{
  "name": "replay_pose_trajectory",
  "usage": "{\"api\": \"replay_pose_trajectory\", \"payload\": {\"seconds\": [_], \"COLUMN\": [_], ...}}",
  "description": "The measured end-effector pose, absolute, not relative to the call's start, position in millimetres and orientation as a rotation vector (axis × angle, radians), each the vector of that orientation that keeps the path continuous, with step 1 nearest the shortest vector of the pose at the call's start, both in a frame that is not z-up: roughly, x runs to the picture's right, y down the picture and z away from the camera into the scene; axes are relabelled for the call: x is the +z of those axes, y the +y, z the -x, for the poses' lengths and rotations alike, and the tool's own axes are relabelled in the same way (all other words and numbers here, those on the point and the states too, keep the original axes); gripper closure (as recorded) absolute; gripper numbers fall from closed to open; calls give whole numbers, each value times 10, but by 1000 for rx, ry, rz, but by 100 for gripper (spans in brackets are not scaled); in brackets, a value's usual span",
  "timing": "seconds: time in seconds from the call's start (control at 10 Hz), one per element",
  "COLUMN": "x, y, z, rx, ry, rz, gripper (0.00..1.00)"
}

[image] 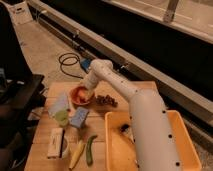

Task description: Place apple in red bowl

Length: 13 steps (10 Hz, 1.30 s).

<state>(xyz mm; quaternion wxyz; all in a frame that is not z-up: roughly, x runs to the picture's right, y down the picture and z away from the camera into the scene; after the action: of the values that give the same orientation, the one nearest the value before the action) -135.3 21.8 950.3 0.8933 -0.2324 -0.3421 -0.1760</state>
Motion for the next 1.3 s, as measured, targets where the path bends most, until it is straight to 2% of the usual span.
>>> {"api": "replay_pose_trajectory", "payload": {"seconds": [0.3,0.5,0.8,1.3], "x": [9493,9475,9268,8581], "y": [207,189,10,-412], "z": [1350,1362,1306,1186], "rx": [-363,-364,-345,-340], "ry": [-715,-720,-740,-743], "rz": [475,467,397,218], "gripper": [77,89,90,90]}}
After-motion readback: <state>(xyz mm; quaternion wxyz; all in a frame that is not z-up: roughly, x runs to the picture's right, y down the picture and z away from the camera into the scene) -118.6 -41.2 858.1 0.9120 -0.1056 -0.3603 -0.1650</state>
